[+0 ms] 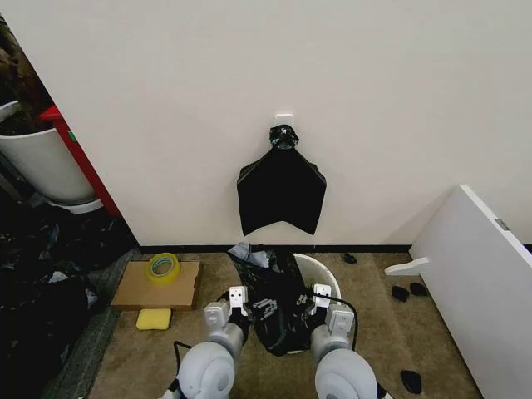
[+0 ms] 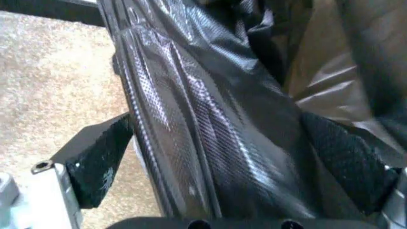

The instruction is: Place the garbage bag over the trash bin.

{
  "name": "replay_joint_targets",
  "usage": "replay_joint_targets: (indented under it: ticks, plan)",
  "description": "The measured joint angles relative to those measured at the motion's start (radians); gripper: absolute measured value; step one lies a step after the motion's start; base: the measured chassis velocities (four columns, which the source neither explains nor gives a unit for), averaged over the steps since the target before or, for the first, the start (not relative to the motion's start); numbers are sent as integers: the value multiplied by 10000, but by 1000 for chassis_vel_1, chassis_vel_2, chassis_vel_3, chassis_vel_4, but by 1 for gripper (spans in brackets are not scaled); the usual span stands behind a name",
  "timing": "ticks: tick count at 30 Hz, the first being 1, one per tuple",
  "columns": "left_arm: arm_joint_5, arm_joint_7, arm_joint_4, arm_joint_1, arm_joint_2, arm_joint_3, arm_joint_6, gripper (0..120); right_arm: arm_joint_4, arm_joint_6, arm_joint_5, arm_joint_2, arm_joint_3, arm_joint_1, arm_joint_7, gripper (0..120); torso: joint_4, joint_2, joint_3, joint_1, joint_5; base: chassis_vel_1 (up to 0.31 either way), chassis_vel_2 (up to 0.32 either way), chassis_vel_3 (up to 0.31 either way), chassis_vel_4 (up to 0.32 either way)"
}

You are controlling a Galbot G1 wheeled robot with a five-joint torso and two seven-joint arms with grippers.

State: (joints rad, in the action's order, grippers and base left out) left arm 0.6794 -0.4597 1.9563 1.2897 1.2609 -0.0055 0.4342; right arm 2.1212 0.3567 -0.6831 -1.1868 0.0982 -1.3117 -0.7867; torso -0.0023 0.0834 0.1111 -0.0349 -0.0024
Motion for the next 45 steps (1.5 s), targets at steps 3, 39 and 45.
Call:
replay_joint_targets:
  ticks: [3,39,45]
  plan:
    - [-173,-189,-226,-168,73,145,78,98,8,39,29,0,28,-6,5,0,0,0,0,0,-1,0,0,0,0]
    - [1964,-993,583,-430,-484,-1024,2658,1,23,-798,1007,223,40,-27,627,0,0,0,1,-1,-2,0,0,0,0]
    - [1555,-305,1551,21,-921,-1158,3022,1,-246,-1841,1574,272,-271,289,1592,0,1,0,0,0,-1,0,0,0,0]
